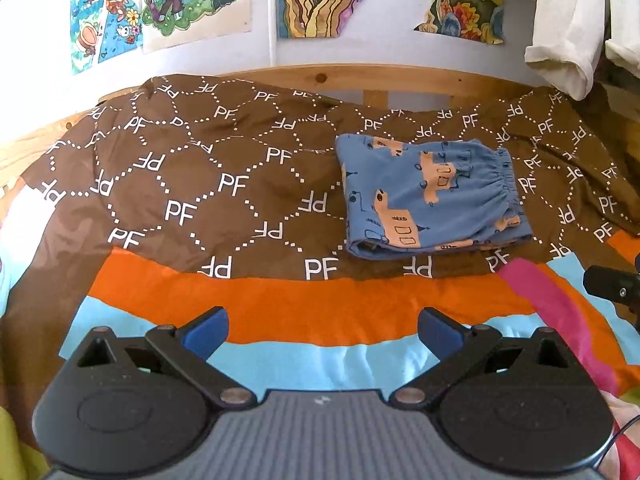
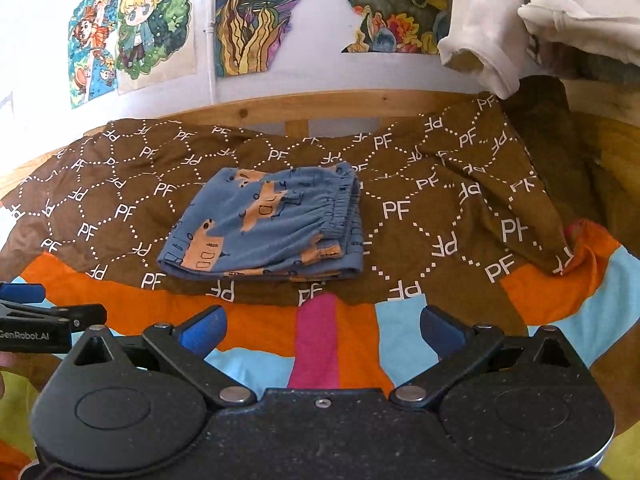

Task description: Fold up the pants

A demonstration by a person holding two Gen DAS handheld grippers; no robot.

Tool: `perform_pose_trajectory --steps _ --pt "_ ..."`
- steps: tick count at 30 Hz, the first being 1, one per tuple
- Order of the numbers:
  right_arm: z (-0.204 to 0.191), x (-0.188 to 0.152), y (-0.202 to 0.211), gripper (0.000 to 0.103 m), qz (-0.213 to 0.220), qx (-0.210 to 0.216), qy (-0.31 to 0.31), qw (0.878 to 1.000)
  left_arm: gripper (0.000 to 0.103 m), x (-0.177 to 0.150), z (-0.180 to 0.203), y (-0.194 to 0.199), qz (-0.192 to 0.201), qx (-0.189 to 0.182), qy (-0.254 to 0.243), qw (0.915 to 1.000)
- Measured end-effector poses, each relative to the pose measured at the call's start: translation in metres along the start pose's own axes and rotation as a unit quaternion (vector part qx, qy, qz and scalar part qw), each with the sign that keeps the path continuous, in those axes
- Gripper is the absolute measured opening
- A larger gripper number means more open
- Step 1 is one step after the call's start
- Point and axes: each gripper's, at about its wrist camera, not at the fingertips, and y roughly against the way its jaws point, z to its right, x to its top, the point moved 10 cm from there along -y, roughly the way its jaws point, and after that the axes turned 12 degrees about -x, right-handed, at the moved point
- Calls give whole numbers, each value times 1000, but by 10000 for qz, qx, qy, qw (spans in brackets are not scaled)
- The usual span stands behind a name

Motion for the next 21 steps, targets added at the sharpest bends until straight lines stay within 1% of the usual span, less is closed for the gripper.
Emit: perform_pose_trajectory --steps 21 --pt "0 -1 0 102 -54 10 -1 10000 103 -3 0 0 -73 15 -7 10000"
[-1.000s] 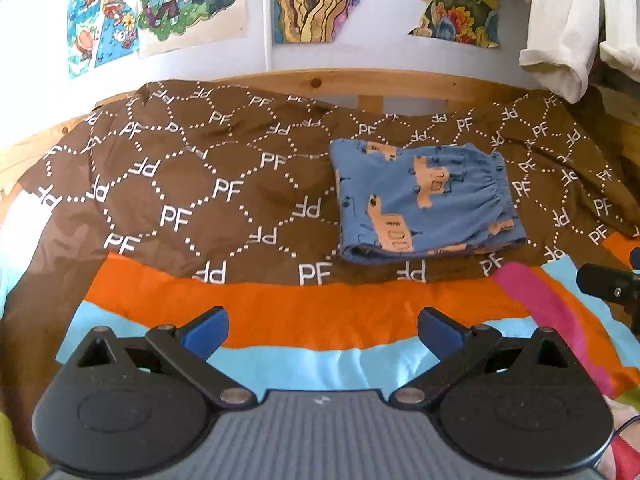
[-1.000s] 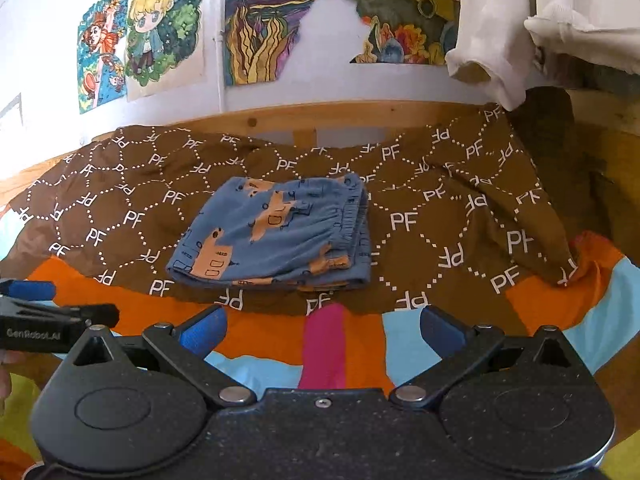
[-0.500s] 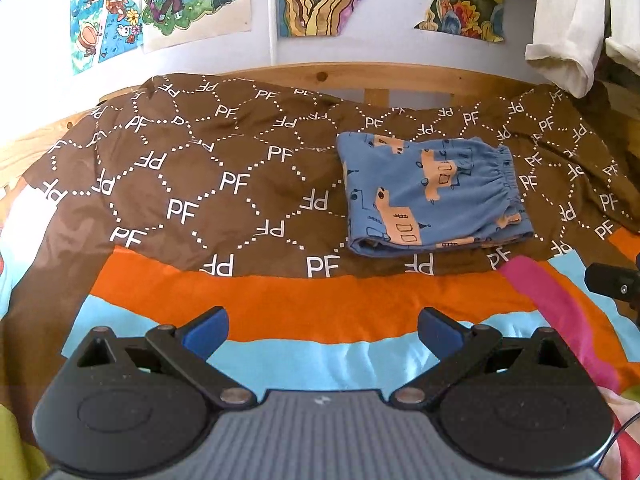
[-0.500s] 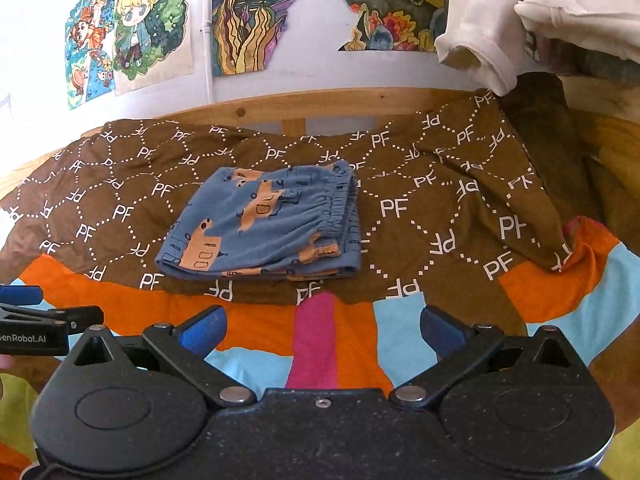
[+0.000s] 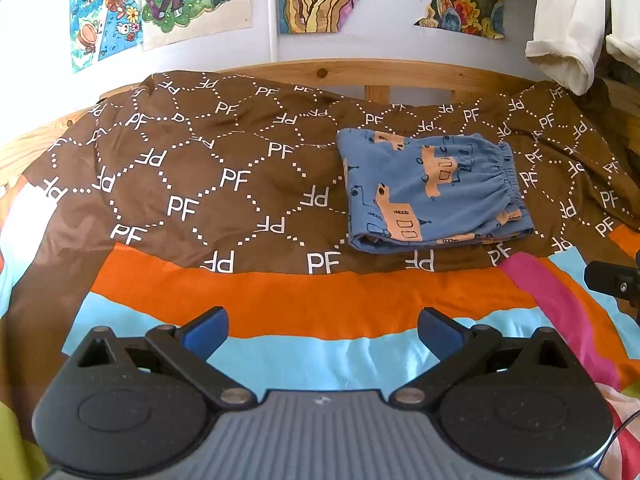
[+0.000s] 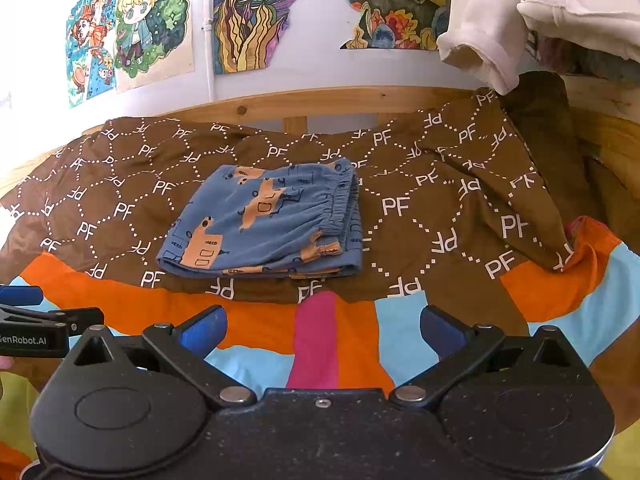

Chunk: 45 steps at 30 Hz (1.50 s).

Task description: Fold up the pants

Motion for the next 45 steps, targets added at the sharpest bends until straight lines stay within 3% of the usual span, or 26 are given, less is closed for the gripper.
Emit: perform_pose_trajectory --steps 45 --pt "-1 -2 -2 102 -47 21 38 10000 103 0 1 1 -100 67 -84 9999"
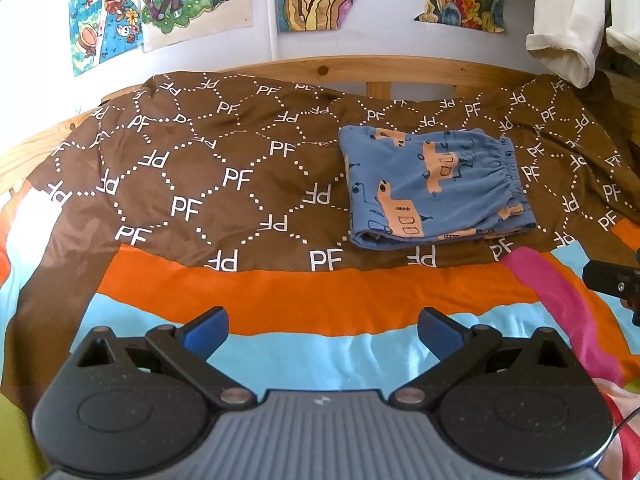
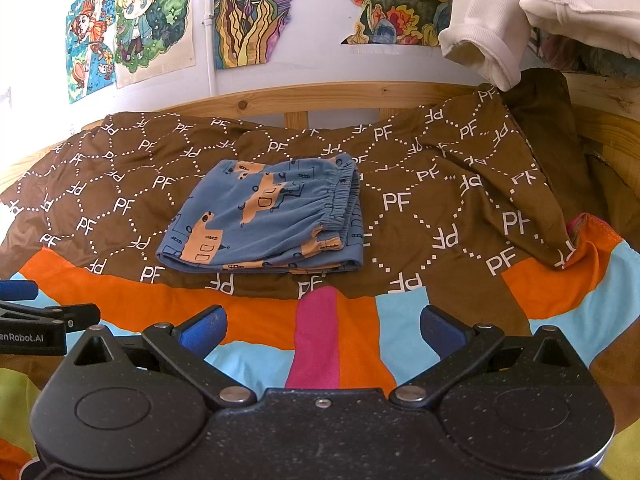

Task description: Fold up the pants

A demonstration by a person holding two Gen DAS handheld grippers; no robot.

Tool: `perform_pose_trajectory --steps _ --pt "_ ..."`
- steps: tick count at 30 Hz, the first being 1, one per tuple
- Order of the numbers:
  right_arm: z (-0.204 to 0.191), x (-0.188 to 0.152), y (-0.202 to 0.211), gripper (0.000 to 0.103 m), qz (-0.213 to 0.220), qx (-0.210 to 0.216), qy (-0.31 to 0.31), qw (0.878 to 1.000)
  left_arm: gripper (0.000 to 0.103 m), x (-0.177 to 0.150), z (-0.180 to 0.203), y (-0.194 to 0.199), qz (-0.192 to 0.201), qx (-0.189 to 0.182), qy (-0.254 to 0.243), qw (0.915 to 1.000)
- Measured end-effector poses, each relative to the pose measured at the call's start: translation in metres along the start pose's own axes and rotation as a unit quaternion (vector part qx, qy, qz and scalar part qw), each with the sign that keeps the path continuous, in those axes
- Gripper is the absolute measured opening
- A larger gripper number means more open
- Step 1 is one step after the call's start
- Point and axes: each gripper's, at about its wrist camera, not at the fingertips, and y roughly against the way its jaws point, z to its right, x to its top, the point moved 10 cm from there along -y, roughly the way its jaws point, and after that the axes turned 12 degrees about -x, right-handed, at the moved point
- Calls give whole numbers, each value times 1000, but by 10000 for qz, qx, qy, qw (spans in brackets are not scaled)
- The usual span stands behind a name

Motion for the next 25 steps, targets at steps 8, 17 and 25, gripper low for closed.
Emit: perform_pose_trajectory --steps 8,17,25 --pt "0 0 0 102 -3 2 -1 10000 103 -1 0 0 -10 -15 -21 10000" --pt "0 1 0 102 -4 1 1 10000 103 -1 0 1 -19 -17 -46 10000" --pt "0 0 0 102 -10 5 -3 10000 103 -1 0 0 -8 -21 -61 10000"
